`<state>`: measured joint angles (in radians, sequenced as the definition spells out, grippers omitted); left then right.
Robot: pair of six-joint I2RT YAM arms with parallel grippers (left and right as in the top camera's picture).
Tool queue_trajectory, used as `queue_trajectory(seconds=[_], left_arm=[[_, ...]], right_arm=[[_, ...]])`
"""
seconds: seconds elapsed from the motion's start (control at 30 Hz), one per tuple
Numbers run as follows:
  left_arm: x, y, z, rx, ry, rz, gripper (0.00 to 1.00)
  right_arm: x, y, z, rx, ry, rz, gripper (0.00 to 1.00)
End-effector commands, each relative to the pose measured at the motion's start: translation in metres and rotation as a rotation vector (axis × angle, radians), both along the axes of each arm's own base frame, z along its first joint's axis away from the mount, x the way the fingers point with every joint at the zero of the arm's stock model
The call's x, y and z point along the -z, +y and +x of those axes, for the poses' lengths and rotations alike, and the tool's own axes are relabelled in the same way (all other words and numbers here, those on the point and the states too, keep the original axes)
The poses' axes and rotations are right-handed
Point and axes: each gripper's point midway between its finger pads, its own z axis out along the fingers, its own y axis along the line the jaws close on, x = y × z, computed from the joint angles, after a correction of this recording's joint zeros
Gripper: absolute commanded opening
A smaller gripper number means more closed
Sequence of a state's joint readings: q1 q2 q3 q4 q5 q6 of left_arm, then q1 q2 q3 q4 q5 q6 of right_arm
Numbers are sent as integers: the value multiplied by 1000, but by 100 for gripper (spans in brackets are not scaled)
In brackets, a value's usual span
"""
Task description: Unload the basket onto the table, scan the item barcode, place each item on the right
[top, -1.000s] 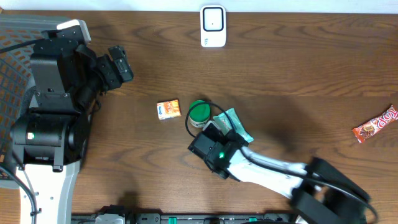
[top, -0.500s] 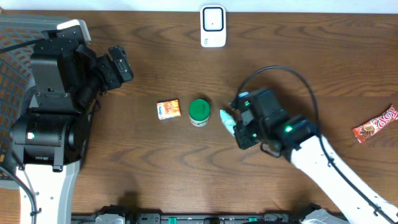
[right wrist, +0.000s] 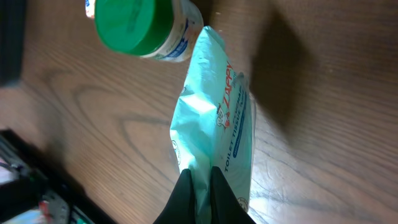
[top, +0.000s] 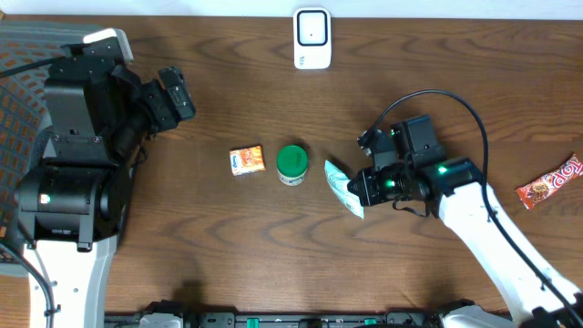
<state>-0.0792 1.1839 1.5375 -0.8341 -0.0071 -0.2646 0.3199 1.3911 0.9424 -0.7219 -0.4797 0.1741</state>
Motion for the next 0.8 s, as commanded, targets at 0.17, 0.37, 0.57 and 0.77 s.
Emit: queue_trajectory(seconds=[0.17,0.37,0.57,0.77], left_arm=[[-3,4,1,-11,-5,14,98],[-3,4,1,-11,-5,14,98],[-3,4,1,-11,-5,14,98],[-3,4,1,-11,-5,14,98]], right_arm=[[2,14,16,25,109,261,1],[27,-6,29,100,169,252,1],[53,-20,42,153,222,271,1],[90,-40,43,205,308,262,1]])
